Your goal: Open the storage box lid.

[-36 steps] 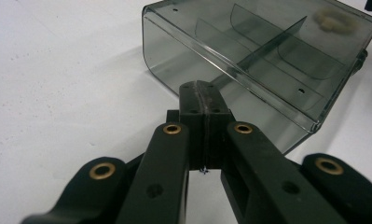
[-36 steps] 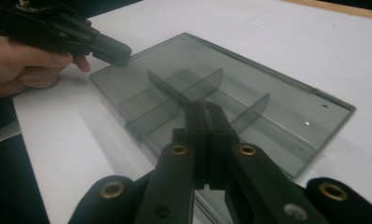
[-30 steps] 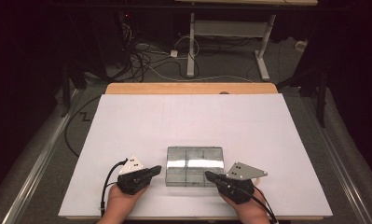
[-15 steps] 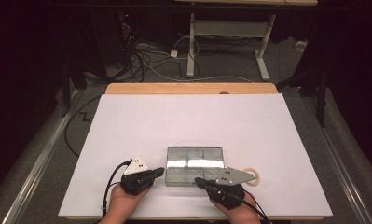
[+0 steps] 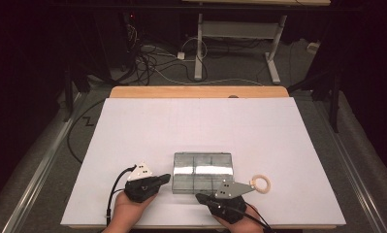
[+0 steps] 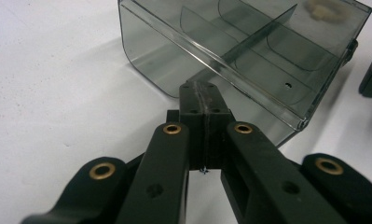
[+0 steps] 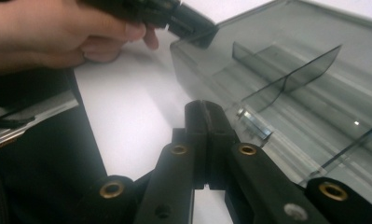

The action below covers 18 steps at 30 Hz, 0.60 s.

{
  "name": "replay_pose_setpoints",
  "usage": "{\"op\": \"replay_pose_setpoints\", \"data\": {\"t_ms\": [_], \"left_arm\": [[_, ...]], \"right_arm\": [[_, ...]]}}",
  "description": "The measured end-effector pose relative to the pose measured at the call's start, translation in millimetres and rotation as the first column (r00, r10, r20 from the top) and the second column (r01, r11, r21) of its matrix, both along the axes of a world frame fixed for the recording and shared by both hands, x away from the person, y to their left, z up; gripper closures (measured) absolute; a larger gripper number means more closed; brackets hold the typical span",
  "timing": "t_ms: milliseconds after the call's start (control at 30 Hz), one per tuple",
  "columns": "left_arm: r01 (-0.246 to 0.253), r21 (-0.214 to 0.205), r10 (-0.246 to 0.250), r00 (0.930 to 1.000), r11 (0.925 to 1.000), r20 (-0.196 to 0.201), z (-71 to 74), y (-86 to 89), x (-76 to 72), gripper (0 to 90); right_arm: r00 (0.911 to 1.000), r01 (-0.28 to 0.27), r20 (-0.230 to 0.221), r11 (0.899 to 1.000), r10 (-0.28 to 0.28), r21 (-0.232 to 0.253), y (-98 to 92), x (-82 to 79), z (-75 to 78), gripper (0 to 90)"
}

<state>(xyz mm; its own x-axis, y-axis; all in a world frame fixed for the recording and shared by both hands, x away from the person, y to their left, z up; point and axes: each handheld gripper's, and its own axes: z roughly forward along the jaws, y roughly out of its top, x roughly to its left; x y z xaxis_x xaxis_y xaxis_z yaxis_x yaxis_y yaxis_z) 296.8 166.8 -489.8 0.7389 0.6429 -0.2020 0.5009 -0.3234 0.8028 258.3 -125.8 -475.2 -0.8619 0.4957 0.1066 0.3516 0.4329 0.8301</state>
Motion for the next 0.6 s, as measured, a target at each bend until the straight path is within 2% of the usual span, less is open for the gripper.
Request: {"op": "replay_pose_setpoints", "data": {"t_ms": [167, 333, 600], "left_arm": [[0.001, 0.000, -0.001, 1.0000, 1.0000, 0.002, 0.2, 0.0, -0.4, 87.9], [0.002, -0.003, -0.002, 1.0000, 1.0000, 0.002, 0.2, 0.0, -0.7, 87.9], [0.002, -0.007, -0.002, 1.0000, 1.0000, 0.001, 0.3, 0.0, -1.1, 87.9]], "right_arm": [[0.9994, 0.002, -0.033, 1.000, -0.002, -0.006, 0.6, 1.3, -5.2, 90.0], [0.9974, 0.003, -0.072, 0.999, -0.005, -0.035, 1.9, 3.2, -11.0, 90.0], [0.9967, 0.010, -0.081, 0.999, -0.013, -0.042, -0.8, 5.0, -12.6, 90.0]]}}
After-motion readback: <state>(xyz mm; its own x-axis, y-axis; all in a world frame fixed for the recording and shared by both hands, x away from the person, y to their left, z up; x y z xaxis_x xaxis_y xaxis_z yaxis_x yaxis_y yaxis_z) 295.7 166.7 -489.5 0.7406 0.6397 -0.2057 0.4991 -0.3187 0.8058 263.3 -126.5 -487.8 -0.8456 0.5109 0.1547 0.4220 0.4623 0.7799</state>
